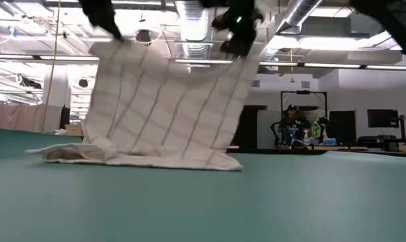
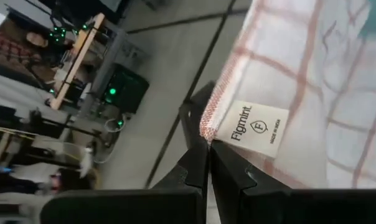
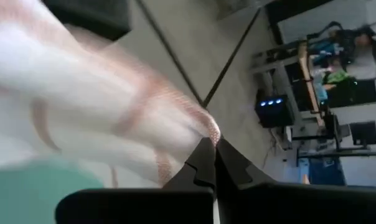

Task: Roll towel into tight, uniform cylinder
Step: Fold the white towel

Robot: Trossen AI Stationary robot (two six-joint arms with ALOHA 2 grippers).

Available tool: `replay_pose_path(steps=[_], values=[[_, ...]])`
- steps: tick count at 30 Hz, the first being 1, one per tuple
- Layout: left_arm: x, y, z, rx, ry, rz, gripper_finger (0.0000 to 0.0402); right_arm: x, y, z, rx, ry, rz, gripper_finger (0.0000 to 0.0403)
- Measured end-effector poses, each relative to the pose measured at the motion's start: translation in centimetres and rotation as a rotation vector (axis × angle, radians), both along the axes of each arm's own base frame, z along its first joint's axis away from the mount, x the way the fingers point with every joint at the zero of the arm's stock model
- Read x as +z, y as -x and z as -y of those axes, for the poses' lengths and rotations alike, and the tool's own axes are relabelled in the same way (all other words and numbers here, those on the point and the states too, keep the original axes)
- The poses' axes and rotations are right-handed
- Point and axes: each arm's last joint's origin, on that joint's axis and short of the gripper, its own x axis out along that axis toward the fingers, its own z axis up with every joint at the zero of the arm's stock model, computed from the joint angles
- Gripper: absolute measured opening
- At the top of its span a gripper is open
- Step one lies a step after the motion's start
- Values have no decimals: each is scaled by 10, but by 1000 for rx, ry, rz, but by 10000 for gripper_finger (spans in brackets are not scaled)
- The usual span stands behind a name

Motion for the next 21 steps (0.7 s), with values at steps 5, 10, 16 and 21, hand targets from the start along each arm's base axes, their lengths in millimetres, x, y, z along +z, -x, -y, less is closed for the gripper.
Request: replay_pose_path(steps=[5,10,16,21], values=[[-47,4,-16,-4,108,-158,25,-45,-22,22,47,-78,-221,27],[-66,13,-26,-55,294,-149,79,-53,-18,45,80,-331,-124,91],[-67,15,-30,-128,326,-177,153,-29,-6,48,170,-394,-36,181],[-58,22,-13,-421,458,-79,177,23,2,7,520,-556,209,206]])
